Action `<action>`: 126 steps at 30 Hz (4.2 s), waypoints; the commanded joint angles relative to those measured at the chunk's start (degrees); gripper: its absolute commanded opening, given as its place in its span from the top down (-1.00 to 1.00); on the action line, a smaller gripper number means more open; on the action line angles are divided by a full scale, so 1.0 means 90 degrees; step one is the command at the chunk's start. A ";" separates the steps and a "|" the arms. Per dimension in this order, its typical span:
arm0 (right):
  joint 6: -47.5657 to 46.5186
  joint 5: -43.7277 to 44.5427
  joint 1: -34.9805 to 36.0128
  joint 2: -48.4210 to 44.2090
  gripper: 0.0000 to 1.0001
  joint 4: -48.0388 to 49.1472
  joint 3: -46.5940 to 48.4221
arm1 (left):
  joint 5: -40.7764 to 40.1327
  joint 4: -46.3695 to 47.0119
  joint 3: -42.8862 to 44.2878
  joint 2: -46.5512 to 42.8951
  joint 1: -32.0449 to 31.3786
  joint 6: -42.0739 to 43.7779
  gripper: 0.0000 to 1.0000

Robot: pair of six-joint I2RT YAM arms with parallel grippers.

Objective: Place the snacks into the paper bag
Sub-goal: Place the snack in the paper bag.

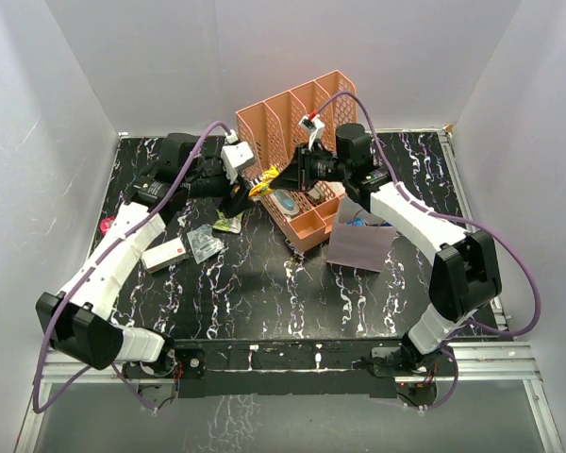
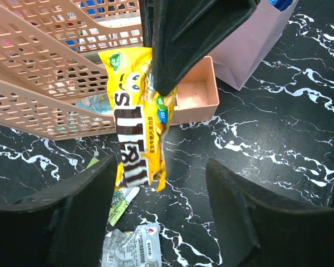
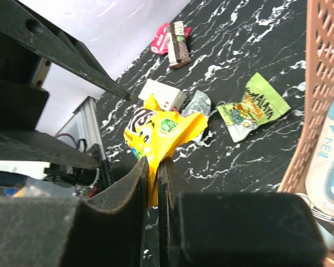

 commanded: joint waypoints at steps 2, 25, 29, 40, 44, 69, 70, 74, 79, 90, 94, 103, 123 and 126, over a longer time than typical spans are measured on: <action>-0.1323 0.0434 -0.0022 -0.0640 0.84 -0.0388 0.0201 | 0.0247 -0.0400 -0.0046 -0.0354 -0.0018 0.0337 -0.41; -0.7411 0.2691 -0.0713 -0.3082 0.84 -0.5077 0.1483 | -0.0545 -0.0523 -0.0097 -0.0378 0.0281 0.0191 -0.80; -0.8025 0.3319 -0.0718 -0.3181 0.84 -0.5599 0.1656 | -0.0530 -0.0515 -0.0086 -0.0319 0.0286 0.0191 -0.82; -0.9121 0.3670 -0.0715 -0.2935 0.84 -0.6553 0.1867 | -0.0720 -0.0448 -0.0257 -0.0205 0.0305 0.0366 -0.83; -0.9355 0.3590 -0.0716 -0.2785 0.84 -0.6744 0.1837 | -0.0716 -0.0440 -0.0258 -0.0157 0.0309 0.0371 -0.83; -1.0473 0.2267 -0.1665 -0.1772 0.84 -0.7100 0.1783 | -0.0643 -0.0400 -0.0290 -0.0088 0.0441 0.0368 -0.84; -1.0508 0.2223 -0.1700 -0.1735 0.84 -0.7128 0.1783 | -0.0638 -0.0399 -0.0287 -0.0076 0.0442 0.0362 -0.84; -1.0628 0.2163 -0.1838 -0.1623 0.84 -0.7172 0.1723 | -0.0628 -0.0406 -0.0254 -0.0008 0.0452 0.0349 -0.84; -1.0713 0.2078 -0.1917 -0.1583 0.84 -0.7187 0.1550 | -0.0614 -0.0427 -0.0198 0.0058 0.0461 0.0348 -0.84; -1.0733 0.1930 -0.1916 -0.1611 0.84 -0.7058 0.0940 | -0.0580 -0.0398 -0.0248 0.0066 0.0510 0.0337 -0.84; -1.0715 0.1922 -0.1908 -0.1608 0.83 -0.6995 0.0693 | -0.0536 -0.0395 -0.0272 0.0054 0.0520 0.0337 -0.84; -1.0613 0.1910 -0.1900 -0.1557 0.81 -0.6835 0.0424 | -0.0482 -0.0384 -0.0302 -0.0019 0.0539 0.0327 -0.85; -1.0340 0.1916 -0.1888 -0.1606 0.22 -0.6842 0.0678 | -0.0481 -0.0351 -0.0383 -0.0126 0.0602 0.0295 -0.86; -1.0047 0.1853 -0.1888 -0.1624 0.22 -0.6748 0.0822 | -0.0596 -0.0258 -0.0435 -0.0145 0.0643 0.0138 -0.86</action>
